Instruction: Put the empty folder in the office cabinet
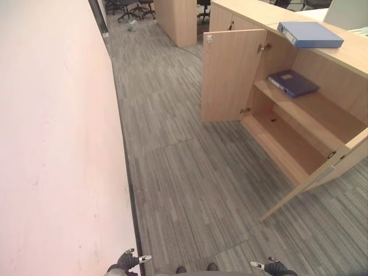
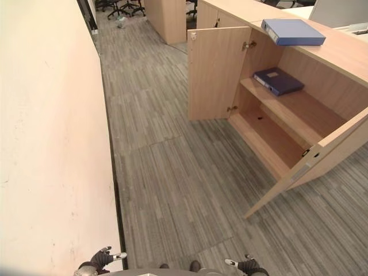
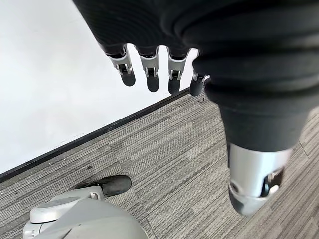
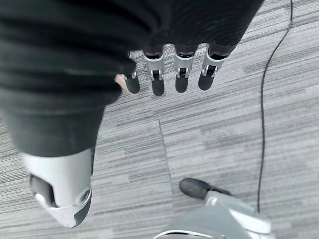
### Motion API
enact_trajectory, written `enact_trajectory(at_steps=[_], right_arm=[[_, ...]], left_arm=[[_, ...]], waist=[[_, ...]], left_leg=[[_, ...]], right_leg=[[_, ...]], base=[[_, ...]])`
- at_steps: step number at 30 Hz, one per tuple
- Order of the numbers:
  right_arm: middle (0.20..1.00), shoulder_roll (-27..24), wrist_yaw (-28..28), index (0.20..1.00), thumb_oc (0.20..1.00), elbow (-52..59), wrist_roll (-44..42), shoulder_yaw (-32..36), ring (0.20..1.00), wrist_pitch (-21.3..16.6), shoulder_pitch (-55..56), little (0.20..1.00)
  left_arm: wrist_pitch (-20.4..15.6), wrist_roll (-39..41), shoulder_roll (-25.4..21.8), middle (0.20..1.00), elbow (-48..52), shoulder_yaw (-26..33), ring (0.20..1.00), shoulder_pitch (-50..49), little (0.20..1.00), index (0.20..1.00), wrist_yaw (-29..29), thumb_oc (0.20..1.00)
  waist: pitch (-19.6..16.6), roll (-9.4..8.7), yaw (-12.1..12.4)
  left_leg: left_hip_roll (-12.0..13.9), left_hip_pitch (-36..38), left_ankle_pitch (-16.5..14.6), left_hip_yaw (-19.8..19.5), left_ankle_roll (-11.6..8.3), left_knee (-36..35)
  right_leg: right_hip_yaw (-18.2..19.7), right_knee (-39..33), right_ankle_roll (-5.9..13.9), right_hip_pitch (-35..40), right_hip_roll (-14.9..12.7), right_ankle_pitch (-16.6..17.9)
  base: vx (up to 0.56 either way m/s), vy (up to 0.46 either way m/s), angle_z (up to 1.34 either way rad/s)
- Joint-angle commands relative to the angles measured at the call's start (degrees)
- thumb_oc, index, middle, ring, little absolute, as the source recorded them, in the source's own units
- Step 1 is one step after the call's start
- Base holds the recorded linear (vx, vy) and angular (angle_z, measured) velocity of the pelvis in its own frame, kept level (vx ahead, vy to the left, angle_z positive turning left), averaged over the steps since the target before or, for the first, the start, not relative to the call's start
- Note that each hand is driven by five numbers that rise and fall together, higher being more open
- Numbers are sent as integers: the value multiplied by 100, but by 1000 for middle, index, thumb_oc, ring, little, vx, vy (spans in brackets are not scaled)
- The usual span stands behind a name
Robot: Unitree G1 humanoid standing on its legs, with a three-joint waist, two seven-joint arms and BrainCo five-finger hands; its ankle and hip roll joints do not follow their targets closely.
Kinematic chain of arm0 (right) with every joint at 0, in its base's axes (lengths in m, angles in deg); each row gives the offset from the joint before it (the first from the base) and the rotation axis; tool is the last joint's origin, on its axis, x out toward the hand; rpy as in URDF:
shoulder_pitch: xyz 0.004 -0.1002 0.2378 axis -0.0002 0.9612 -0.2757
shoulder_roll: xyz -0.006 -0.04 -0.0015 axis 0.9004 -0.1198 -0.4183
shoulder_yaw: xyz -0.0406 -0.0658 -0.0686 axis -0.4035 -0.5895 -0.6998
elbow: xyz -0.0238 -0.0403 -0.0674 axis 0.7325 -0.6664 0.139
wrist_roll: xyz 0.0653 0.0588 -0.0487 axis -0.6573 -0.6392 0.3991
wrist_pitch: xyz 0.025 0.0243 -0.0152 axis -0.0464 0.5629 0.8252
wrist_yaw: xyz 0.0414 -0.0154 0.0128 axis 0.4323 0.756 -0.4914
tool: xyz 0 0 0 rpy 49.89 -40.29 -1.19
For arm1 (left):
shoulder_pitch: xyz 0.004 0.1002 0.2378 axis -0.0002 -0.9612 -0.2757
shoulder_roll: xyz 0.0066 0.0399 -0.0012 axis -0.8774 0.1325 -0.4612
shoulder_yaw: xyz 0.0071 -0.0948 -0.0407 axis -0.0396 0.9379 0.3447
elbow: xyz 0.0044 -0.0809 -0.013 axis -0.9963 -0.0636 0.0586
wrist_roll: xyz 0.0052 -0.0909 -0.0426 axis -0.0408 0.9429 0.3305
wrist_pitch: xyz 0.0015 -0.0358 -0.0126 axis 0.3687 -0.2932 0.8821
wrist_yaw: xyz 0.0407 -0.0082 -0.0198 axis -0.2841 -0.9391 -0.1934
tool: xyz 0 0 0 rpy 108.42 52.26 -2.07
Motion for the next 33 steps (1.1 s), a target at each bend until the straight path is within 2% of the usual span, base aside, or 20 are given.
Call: enact_trajectory(at_steps=[1, 2, 3, 4, 5, 6, 9, 11, 15, 17, 19, 20, 23, 24, 26, 28, 30, 31, 32, 33], right_arm=[[1000, -30, 124, 1000, 1000, -39, -6, 22, 1000, -119, -192, 1000], [1000, -65, 136, 1000, 1000, -34, -58, 96, 1000, -142, -206, 1000], [1000, -105, 140, 1000, 1000, -44, -103, 148, 1000, -142, -220, 1000], [1000, -123, 147, 1000, 1000, -67, -123, 182, 1000, -135, -208, 1000], [1000, -147, 152, 1000, 1000, -113, -159, 231, 1000, -108, -157, 1000], [1000, -148, 153, 1000, 1000, -147, -190, 255, 1000, -89, -137, 1000], [1000, -174, 186, 1000, 1000, -251, -269, 247, 1000, -51, -141, 1000], [1000, -199, 222, 1000, 1000, -269, -285, 234, 1000, -35, -160, 1000], [1000, -248, 234, 1000, 1000, -306, -291, 253, 1000, 9, -170, 1000], [1000, -238, 193, 1000, 1000, -352, -274, 237, 1000, 31, -174, 1000], [1000, -212, 180, 1000, 1000, -387, -251, 242, 1000, 31, -163, 1000], [1000, -98, 141, 1000, 1000, -453, -207, 208, 1000, 55, -157, 1000], [1000, -29, 121, 1000, 1000, -471, -192, 195, 1000, 64, -146, 1000], [1000, 30, 101, 1000, 1000, -472, -202, 180, 1000, 71, -177, 1000], [1000, 72, 89, 1000, 1000, -462, -185, 150, 1000, 82, -218, 1000], [1000, 90, 83, 1000, 1000, -438, -161, 121, 1000, 87, -218, 1000], [1000, 109, 97, 1000, 1000, -345, -239, 182, 1000, 79, -253, 1000], [1000, 110, 98, 1000, 1000, -344, -239, 184, 1000, 80, -258, 1000], [1000, 111, 101, 1000, 1000, -320, -285, 208, 1000, 75, -297, 1000], [1000, 139, 142, 1000, 1000, -223, -393, 261, 1000, 62, -382, 1000]], left_arm=[[-151, 127, -89, 1000, -39, -142, 1000, 438, 1000, 1000, 78, 1000], [-173, 173, -100, 1000, 64, -173, 1000, 497, 1000, 1000, 49, 1000], [-190, 209, -98, 1000, 162, -205, 1000, 546, 1000, 1000, 48, 1000], [-193, 212, -93, 1000, 190, -215, 1000, 555, 1000, 1000, 53, 1000], [-198, 202, -91, 1000, 241, -257, 1000, 558, 1000, 1000, 55, 1000], [-189, 194, -100, 1000, 264, -272, 1000, 567, 1000, 1000, 50, 1000], [-154, 186, -110, 1000, 247, -297, 1000, 517, 1000, 1000, 98, 1000], [-150, 233, -127, 1000, 250, -273, 1000, 500, 1000, 1000, 117, 1000], [-131, 322, -158, 1000, 176, -136, 1000, 336, 1000, 1000, 100, 1000], [-121, 326, -149, 1000, 54, -84, 1000, 271, 1000, 1000, 77, 1000], [-104, 289, -167, 1000, -45, -64, 1000, 265, 1000, 1000, 83, 1000], [-82, 120, -218, 1000, -96, -127, 1000, 361, 1000, 1000, 102, 1000], [-92, 72, -243, 1000, -88, -147, 1000, 413, 1000, 1000, 119, 1000], [-93, 54, -277, 1000, -79, -151, 1000, 492, 1000, 1000, 154, 1000], [-95, 50, -298, 1000, -49, -160, 1000, 567, 1000, 1000, 186, 1000], [-87, 55, -304, 1000, -26, -171, 1000, 581, 1000, 1000, 190, 1000], [-86, 66, -336, 1000, 63, -207, 1000, 656, 1000, 1000, 191, 1000], [-86, 66, -336, 1000, 64, -205, 1000, 661, 1000, 1000, 190, 1000], [-86, 78, -351, 1000, 81, -218, 1000, 680, 1000, 1000, 189, 1000], [-72, 128, -396, 1000, 127, -237, 1000, 744, 1000, 1000, 193, 1000]], waist=[[342, -172, 67], [468, -197, 41], [585, -224, 31], [614, -222, 16], [643, -214, 2], [631, -218, 35], [634, -87, 251], [688, -90, 347], [638, -66, 533], [535, -20, 660], [435, -47, 701], [235, -203, 726], [129, -306, 742], [37, -430, 745], [-44, -533, 751], [-69, -620, 732], [-93, -641, 696], [-96, -609, 724], [-61, -577, 698], [72, -479, 625]], left_leg=[[547, -374, -235, -117, -434, 608], [548, -753, -251, -38, -565, 1220], [577, -1133, -27, 41, -647, 1897], [649, -1347, 123, 95, -651, 2160], [871, -1645, 355, 318, -605, 2214], [951, -1762, 375, 413, -568, 2040], [954, -2061, 781, 68, -525, 898], [914, -2269, 810, -67, -524, 571], [1030, -2544, 928, -327, -596, 290], [1163, -2695, 1043, -529, -667, 369], [1199, -2708, 1135, -509, -713, 399], [1124, -2757, 1274, -308, -686, 571], [1028, -2802, 1247, -200, -621, 710], [891, -2825, 1129, -101, -529, 785], [748, -2792, 991, -16, -432, 794], [624, -2750, 889, 33, -379, 789], [448, -2557, 670, 109, -189, 688], [486, -2584, 701, 122, -179, 700], [448, -2467, 630, 155, -112, 645], [407, -2091, 453, 240, 12, 481]], right_leg=[[98, 346, 685, 199, -615, -714], [26, 492, 617, 132, -645, -776], [20, 625, 524, 122, -653, -834], [3, 672, 488, 129, -652, -879], [-30, 770, 452, 170, -671, -1009], [-33, 807, 443, 207, -679, -1097], [179, 1100, 400, 400, -504, -1515], [330, 1190, 388, 545, -483, -1708], [773, 1145, 484, 983, -540, -1978], [1044, 965, 580, 1186, -610, -1997], [1087, 888, 656, 1226, -716, -1971], [1084, 825, 866, 1153, -972, -1828], [1065, 861, 1009, 1058, -1110, -1658], [1084, 962, 1172, 936, -1253, -1318], [1106, 1148, 1298, 796, -1356, -827], [1085, 1256, 1346, 774, -1436, -659], [1110, 1915, 1451, 451, -1479, 5], [1147, 1893, 1461, 422, -1448, 58], [1130, 2254, 1485, 240, -1456, 383], [730, 2977, 1484, -157, -1612, 895]], base=[[-169, -124, 27], [-140, -128, 40], [-131, -102, 52], [2, -52, 50], [102, 2, 40], [230, 36, 33], [310, 61, 16], [282, 48, -2], [317, 139, -40], [317, 269, -50], [382, 387, -101], [474, 528, -99], [286, 309, 3], [223, 237, 34], [213, 226, 17], [144, 138, 16], [204, 241, 5], [155, 217, -11], [142, 277, -6], [194, 346, 3]])
